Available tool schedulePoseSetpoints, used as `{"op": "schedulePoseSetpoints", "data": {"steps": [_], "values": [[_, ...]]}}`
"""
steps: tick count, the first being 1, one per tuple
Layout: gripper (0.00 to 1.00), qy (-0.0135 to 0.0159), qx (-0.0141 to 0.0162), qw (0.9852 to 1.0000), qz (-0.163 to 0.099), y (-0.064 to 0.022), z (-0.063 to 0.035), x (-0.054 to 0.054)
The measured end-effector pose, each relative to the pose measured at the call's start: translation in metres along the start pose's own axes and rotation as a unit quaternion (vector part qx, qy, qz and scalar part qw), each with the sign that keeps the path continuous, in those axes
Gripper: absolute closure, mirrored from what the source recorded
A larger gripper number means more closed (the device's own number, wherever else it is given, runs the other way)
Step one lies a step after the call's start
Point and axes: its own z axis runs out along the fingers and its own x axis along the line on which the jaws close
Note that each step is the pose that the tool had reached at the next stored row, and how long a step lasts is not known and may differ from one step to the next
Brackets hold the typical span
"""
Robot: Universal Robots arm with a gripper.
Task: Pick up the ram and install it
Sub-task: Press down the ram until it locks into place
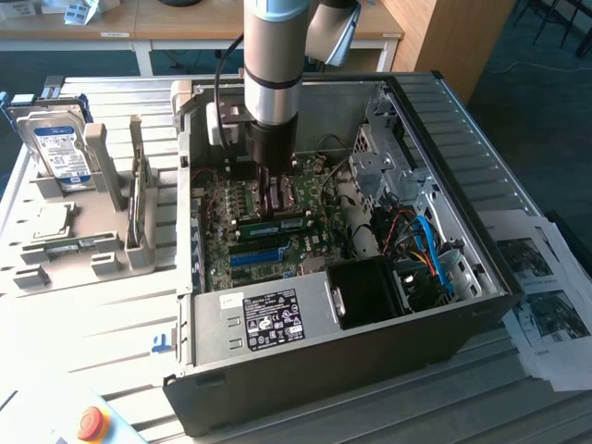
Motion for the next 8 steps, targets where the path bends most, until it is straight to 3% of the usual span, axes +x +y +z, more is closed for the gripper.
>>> {"op": "schedulePoseSetpoints", "data": {"steps": [8], "values": [[0.9,0.0,0.0,1.0,0.0,0.0,-0.0096,-0.0002]]}}
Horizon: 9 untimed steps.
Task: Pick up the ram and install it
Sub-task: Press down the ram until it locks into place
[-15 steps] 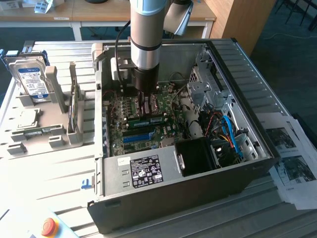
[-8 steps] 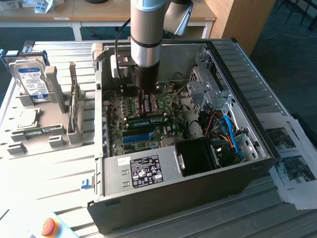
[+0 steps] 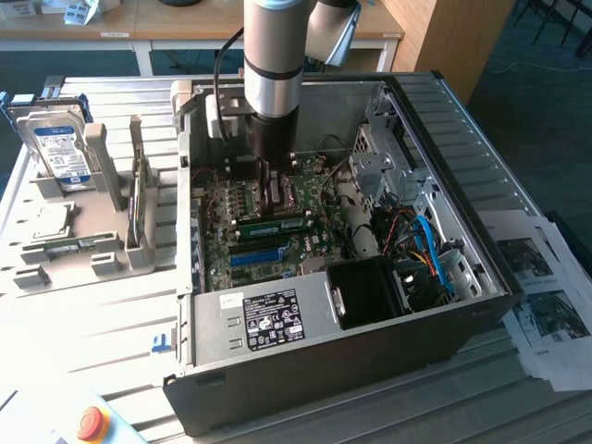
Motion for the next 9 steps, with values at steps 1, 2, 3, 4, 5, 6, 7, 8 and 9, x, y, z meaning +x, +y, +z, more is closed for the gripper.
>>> {"op": "schedulePoseSetpoints", "data": {"steps": [1,2,3,4,5,6,7,8,9], "values": [[0.9,0.0,0.0,1.0,0.0,0.0,-0.0012,0.0],[0.9,0.0,0.0,1.0,0.0,0.0,-0.0024,0.0],[0.9,0.0,0.0,1.0,0.0,0.0,-0.0035,0.0],[0.9,0.0,0.0,1.0,0.0,0.0,-0.0047,-0.0001],[0.9,0.0,0.0,1.0,0.0,0.0,-0.0059,-0.0001],[0.9,0.0,0.0,1.0,0.0,0.0,-0.0073,-0.0001],[0.9,0.0,0.0,1.0,0.0,0.0,-0.0086,-0.0001],[0.9,0.0,0.0,1.0,0.0,0.0,-0.0099,-0.0001],[0.9,0.0,0.0,1.0,0.0,0.0,-0.0111,-0.0001]]}}
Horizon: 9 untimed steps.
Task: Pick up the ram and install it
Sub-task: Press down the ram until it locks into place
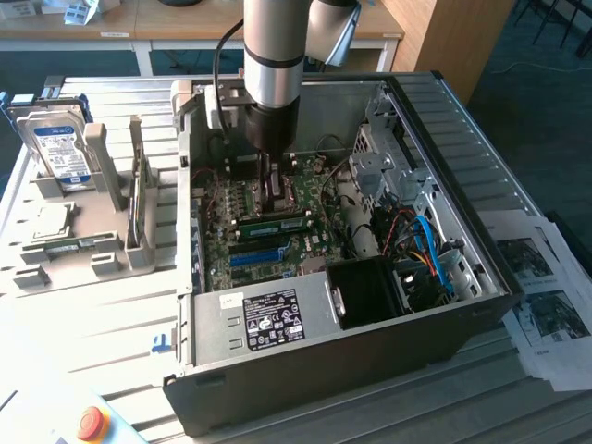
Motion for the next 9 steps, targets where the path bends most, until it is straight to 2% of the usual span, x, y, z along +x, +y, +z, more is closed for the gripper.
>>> {"op": "schedulePoseSetpoints", "data": {"steps": [9], "values": [[0.9,0.0,0.0,1.0,0.0,0.0,-0.0113,0.0]]}}
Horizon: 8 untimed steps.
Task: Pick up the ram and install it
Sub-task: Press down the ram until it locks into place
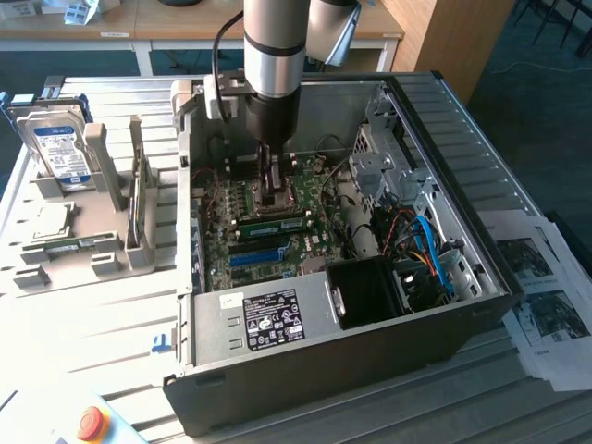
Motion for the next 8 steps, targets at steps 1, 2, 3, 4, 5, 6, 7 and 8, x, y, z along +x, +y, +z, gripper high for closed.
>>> {"op": "schedulePoseSetpoints", "data": {"steps": [1,2,3,4,5,6,7,8], "values": [[0.9,0.0,0.0,1.0,0.0,0.0,-0.0012,0.0],[0.9,0.0,0.0,1.0,0.0,0.0,-0.0023,0.0],[0.9,0.0,0.0,1.0,0.0,0.0,-0.0034,-0.0001],[0.9,0.0,0.0,1.0,0.0,0.0,-0.0045,-0.0001],[0.9,0.0,0.0,1.0,0.0,0.0,-0.0056,-0.0001],[0.9,0.0,0.0,1.0,0.0,0.0,-0.0066,-0.0001],[0.9,0.0,0.0,1.0,0.0,0.0,-0.0077,-0.0001],[0.9,0.0,0.0,1.0,0.0,0.0,-0.0088,-0.0001]]}}
